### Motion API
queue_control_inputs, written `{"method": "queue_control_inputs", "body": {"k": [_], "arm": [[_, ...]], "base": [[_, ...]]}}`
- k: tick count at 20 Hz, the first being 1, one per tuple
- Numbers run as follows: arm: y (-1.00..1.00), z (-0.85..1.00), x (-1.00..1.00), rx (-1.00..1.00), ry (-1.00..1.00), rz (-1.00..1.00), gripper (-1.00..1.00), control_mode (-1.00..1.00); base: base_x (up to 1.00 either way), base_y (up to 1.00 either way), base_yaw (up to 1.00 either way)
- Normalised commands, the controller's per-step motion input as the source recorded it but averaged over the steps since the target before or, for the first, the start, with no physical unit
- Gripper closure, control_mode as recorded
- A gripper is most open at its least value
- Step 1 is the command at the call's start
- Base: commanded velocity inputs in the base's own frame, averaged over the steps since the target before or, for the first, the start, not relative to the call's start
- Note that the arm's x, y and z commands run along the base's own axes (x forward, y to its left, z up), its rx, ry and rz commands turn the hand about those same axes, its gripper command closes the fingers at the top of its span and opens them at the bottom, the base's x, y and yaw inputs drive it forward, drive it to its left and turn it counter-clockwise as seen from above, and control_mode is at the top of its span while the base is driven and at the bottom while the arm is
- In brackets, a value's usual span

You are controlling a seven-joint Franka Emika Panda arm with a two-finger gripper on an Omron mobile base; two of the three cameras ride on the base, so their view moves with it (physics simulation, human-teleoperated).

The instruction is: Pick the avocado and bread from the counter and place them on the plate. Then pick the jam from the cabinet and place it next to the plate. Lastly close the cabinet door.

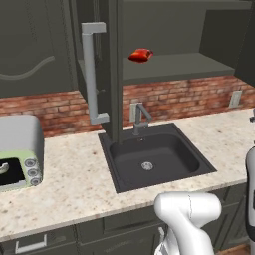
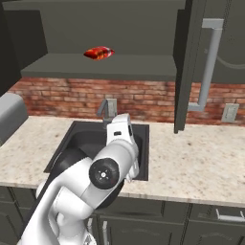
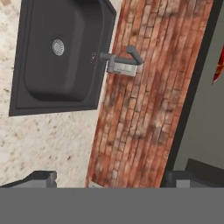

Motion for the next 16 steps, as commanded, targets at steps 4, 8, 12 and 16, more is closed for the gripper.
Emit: {"method": "queue_control_inputs", "body": {"k": [4, 8, 12, 16], "arm": [[0.0, 0.0, 0.0, 0.0, 0.0, 0.0, -1.0, -1.0], [0.0, 0.0, 0.0, 0.0, 0.0, 0.0, -1.0, -1.0], [0.0, 0.0, 0.0, 0.0, 0.0, 0.0, -1.0, -1.0], [0.0, 0.0, 0.0, 0.0, 0.0, 0.0, -1.0, -1.0]], "base": [[0.0, 0.0, 0.0], [0.0, 0.0, 0.0], [0.0, 0.0, 0.0], [0.0, 0.0, 0.0]]}}
